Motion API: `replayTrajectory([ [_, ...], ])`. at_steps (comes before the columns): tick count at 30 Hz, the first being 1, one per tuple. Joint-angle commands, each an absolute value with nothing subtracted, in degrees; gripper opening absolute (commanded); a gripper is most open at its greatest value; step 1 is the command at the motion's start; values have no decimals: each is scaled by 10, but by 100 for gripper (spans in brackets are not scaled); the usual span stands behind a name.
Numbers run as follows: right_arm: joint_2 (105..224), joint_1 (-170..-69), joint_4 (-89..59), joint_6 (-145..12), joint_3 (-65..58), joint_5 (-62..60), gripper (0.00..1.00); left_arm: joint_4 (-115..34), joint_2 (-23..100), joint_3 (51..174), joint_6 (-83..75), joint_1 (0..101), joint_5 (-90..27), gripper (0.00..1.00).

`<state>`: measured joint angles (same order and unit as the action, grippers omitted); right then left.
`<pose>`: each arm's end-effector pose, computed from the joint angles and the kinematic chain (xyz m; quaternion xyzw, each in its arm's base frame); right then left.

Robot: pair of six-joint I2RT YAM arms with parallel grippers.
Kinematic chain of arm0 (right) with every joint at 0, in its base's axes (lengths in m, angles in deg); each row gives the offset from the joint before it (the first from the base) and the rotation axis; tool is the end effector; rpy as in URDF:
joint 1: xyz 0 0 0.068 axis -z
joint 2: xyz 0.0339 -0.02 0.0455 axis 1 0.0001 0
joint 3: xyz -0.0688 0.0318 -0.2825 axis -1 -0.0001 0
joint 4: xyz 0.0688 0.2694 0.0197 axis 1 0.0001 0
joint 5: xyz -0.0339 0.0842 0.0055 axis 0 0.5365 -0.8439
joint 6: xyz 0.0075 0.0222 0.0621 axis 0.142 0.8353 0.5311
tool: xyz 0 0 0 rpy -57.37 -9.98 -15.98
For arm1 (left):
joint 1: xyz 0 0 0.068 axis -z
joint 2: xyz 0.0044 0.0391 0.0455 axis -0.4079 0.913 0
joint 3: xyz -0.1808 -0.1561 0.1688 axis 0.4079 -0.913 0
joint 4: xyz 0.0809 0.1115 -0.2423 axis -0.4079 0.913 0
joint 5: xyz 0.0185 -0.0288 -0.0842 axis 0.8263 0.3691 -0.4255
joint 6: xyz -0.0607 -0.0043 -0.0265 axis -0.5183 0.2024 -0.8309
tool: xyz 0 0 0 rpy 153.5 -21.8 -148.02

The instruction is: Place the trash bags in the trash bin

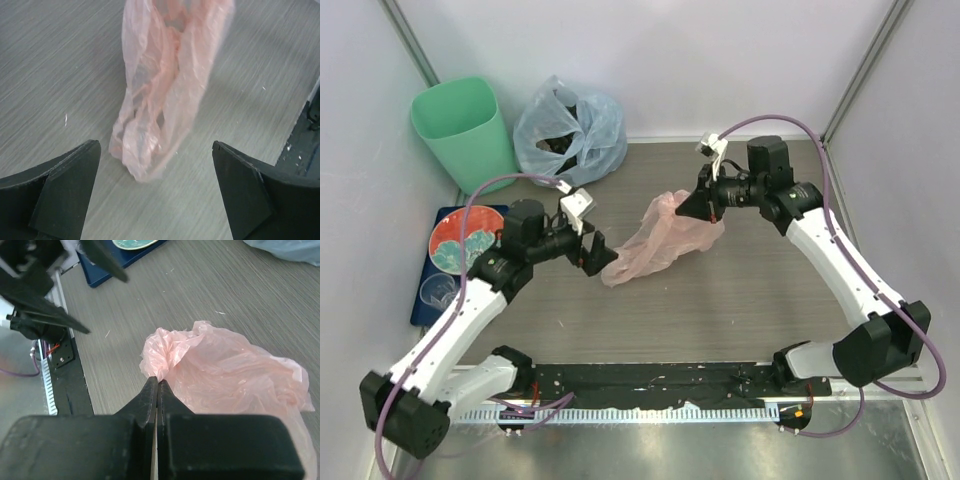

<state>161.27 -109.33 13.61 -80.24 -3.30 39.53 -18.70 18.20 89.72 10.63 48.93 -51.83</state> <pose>0.2876 0.1422 0.3882 -0.3773 0.7274 0.3972 0.4133 0.2000 -0.1202 0.3310 0.3226 0.7624 -0.3040 0.4713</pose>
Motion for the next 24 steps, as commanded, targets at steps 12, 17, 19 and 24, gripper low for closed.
replayTrajectory([
  [12, 1528, -1157, 174, -904, -46, 406, 1, -548, 414, 944, -9, 541, -582, 97],
  [17, 1513, -1154, 188, -934, -59, 350, 1, -526, 410, 959, -47, 537, -565, 15],
  [19, 1503, -1142, 184, -930, -72, 273, 9, -515, 397, 950, -72, 518, -549, 0],
  [24, 1506, -1078, 147, -790, -107, 293, 92, -483, 374, 909, -152, 488, -514, 0],
])
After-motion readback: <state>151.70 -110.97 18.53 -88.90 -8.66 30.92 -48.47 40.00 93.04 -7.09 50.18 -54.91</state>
